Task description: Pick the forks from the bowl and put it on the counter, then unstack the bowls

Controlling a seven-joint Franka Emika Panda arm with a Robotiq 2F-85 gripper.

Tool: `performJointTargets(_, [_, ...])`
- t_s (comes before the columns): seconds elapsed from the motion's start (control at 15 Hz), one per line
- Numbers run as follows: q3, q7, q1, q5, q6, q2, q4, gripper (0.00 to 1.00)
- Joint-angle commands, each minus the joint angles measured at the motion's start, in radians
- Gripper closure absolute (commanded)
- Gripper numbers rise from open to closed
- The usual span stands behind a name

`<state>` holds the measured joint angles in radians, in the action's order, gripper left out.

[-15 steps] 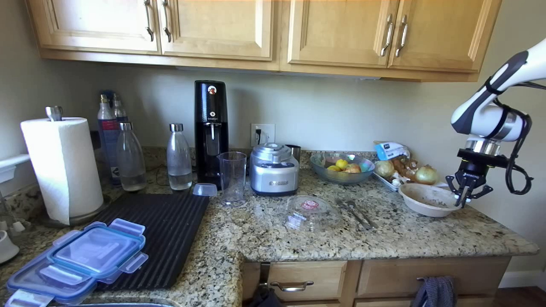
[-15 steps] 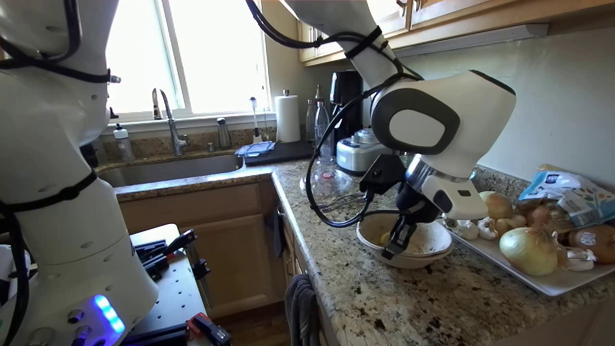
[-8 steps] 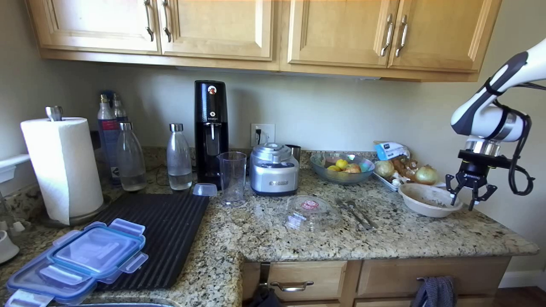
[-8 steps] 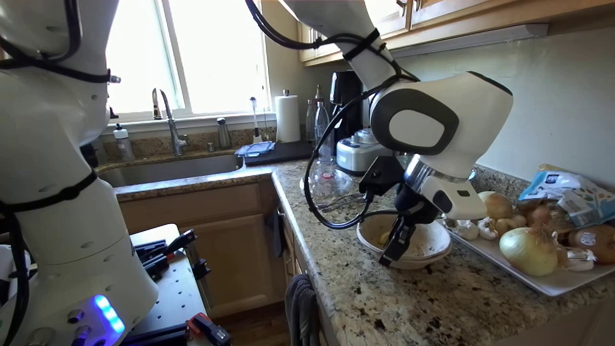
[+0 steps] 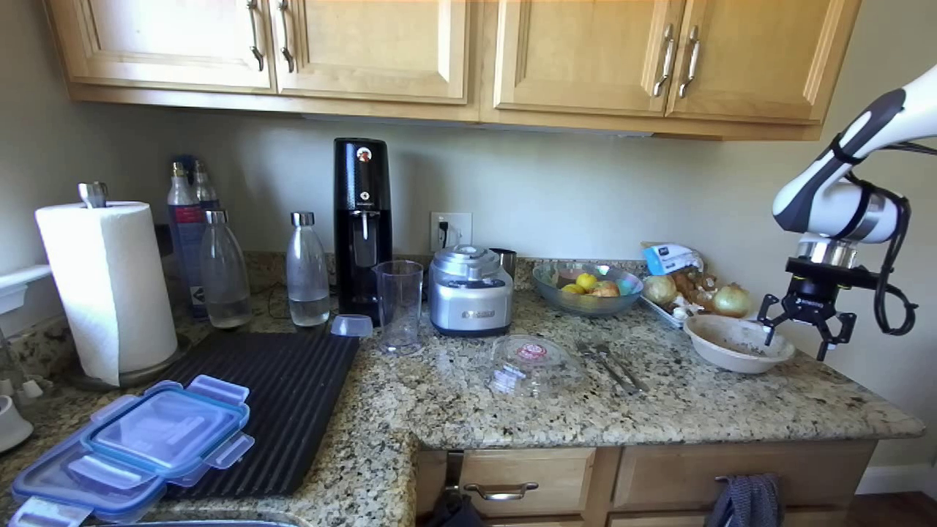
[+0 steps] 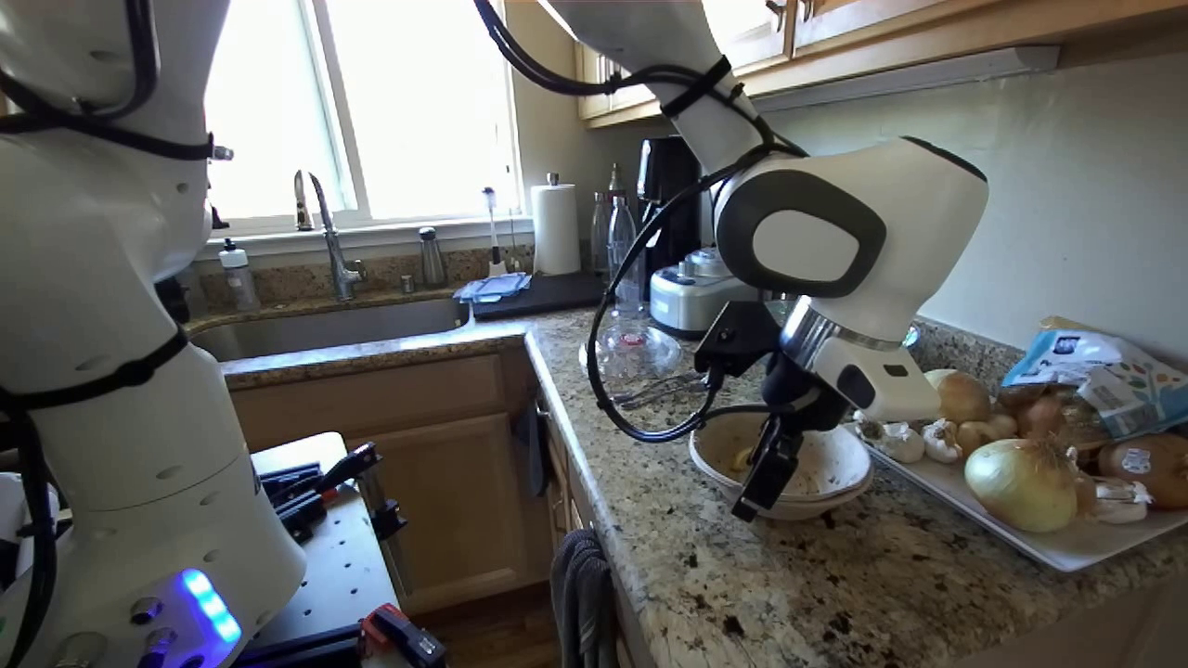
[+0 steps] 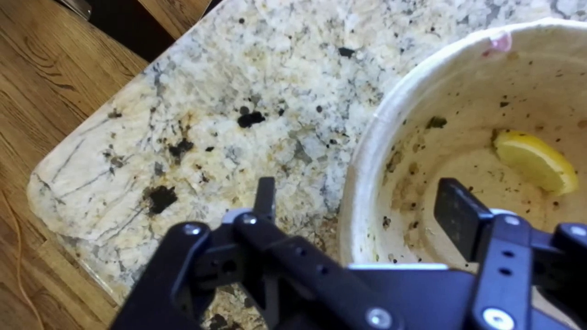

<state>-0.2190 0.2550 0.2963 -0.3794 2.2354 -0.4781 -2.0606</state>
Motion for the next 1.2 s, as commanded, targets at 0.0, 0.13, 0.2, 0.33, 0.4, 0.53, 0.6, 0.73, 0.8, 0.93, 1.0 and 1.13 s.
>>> performJointTargets(0.0, [-0.011,0.019,-0.014,0.02,0.008,0.033,-0.018,0.41])
performJointTargets(0.13, [-0.01,0.019,-0.016,0.023,0.009,0.031,-0.007,0.55])
performJointTargets(0.2, [-0.01,0.021,-0.018,0.026,0.009,0.031,-0.002,0.62])
performJointTargets(0.33, [-0.01,0.021,-0.023,0.032,0.014,0.035,0.002,0.76])
performJointTargets(0.4, [-0.009,0.02,-0.024,0.034,0.014,0.037,0.005,0.82])
performJointTargets(0.53, [-0.008,0.017,-0.024,0.037,0.012,0.036,0.01,0.92])
performJointTargets(0.6, [-0.008,0.017,-0.024,0.037,0.012,0.035,0.011,0.93])
performJointTargets(0.73, [-0.009,0.017,-0.022,0.037,0.01,0.033,0.013,0.96])
performJointTargets(0.8, [-0.009,0.016,-0.02,0.035,0.01,0.034,0.013,0.97])
performJointTargets(0.93, [-0.01,0.013,-0.018,0.033,0.01,0.035,0.012,0.94])
performJointTargets(1.0, [-0.01,0.012,-0.018,0.033,0.01,0.035,0.011,0.92])
performJointTargets(1.13, [-0.01,0.007,-0.02,0.037,0.015,0.041,0.005,0.81])
